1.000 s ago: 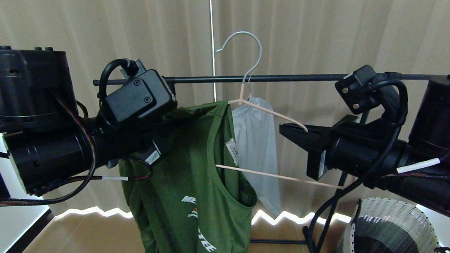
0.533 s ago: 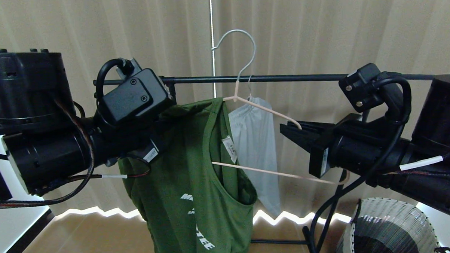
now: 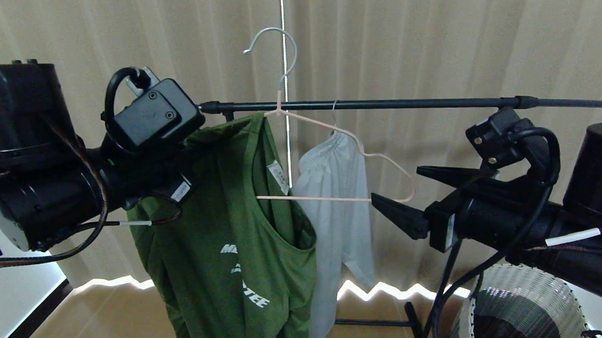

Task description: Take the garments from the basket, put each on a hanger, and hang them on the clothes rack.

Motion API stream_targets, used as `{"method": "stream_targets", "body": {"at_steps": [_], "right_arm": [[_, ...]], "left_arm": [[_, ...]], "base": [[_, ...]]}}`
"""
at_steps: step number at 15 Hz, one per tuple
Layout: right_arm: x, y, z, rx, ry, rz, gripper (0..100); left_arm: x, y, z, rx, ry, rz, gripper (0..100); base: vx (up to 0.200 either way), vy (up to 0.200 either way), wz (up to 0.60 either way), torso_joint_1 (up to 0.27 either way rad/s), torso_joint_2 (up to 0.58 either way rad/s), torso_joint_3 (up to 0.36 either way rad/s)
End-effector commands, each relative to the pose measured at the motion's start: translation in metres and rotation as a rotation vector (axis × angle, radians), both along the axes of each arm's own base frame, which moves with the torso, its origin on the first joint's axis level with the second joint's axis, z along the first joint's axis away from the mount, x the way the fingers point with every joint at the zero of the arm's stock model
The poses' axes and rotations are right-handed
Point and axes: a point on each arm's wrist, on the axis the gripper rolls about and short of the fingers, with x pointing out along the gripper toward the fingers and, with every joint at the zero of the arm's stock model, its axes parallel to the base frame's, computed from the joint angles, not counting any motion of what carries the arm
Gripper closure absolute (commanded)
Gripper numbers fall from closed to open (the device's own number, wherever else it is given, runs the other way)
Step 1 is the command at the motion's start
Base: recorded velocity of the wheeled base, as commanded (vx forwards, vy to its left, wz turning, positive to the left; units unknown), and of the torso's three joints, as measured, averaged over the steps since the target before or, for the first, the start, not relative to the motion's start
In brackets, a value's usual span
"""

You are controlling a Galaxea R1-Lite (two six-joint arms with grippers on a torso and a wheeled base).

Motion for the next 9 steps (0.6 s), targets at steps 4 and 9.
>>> {"method": "stream_targets", "body": {"at_steps": [4, 9], "right_arm": [[-0.011, -0.010, -0.025, -0.012, 0.016, 0.001, 0], [0.006, 0.008, -0.039, 0.005, -0.006, 0.019, 0]], "left_arm": [[-0.004, -0.001, 0.013, -0.176, -0.034, -0.007, 100], [-0.015, -0.019, 0.022, -0.275, -0.036, -0.089, 100]], "base": [[0.000, 0.000, 0.00, 0.000, 0.00, 0.000], [0.000, 0.000, 0.00, 0.000, 0.00, 0.000]]}}
